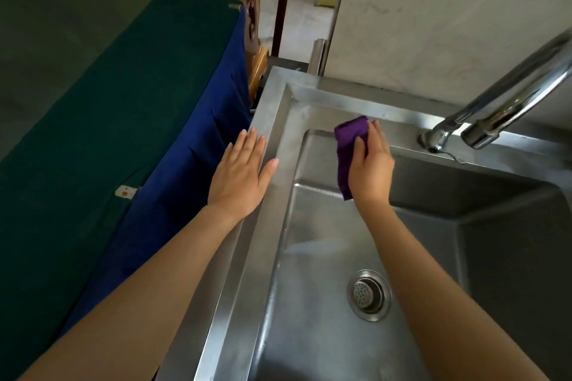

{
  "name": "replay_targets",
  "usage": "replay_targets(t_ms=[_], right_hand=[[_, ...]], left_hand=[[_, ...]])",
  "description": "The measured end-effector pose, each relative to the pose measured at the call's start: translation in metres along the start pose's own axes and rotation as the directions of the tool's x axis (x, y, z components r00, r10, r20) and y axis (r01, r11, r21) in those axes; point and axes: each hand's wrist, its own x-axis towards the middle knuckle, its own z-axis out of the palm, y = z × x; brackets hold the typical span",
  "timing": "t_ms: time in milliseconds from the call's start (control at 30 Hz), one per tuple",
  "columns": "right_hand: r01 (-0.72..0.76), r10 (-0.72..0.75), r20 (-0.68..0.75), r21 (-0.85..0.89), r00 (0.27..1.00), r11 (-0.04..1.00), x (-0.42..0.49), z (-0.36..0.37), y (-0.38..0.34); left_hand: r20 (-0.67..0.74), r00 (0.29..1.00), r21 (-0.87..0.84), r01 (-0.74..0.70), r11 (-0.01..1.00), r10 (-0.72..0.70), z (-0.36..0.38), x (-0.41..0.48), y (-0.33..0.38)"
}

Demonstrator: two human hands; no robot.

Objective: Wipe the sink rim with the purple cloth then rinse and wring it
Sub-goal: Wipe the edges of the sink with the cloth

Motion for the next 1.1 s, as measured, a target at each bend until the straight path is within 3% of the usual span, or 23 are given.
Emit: replay_targets(t_ms=[167,333,500,700,833,1100], right_hand=[[-0.026,0.036,0.029,-0.294,0.999,0.956,0.047,0.002,0.039],[-0.011,0.009,-0.007,-0.358,1.0,0.934,0.06,0.026,0.043],[0.056,-0.042,0.045,-0.359,0.998,0.932,0.062,0.049,0.024],[0.268,-0.198,0.28,-0.237,0.939,0.934,0.055,0.084,-0.017],[0.286,-0.19,0.371,-0.224,0.909,0.932,0.061,0.091,-0.034],[0.442,-0.37,0.535,-0.007,0.759,0.897,0.019,0.065,-0.007]], left_hand=[[-0.035,0.999,0.027,-0.014,1.0,0.015,0.005,-0.001,-0.001],[-0.058,0.998,-0.008,-0.016,1.0,0.015,0.006,0.0,-0.001],[-0.062,0.998,-0.015,-0.021,1.0,0.02,0.006,0.0,-0.001],[-0.065,0.998,-0.015,-0.014,1.0,0.013,0.006,0.0,-0.001],[-0.061,0.998,-0.017,-0.009,1.0,0.008,0.006,0.001,0.0],[-0.019,1.0,-0.084,-0.01,0.996,0.008,-0.001,0.001,0.001]])
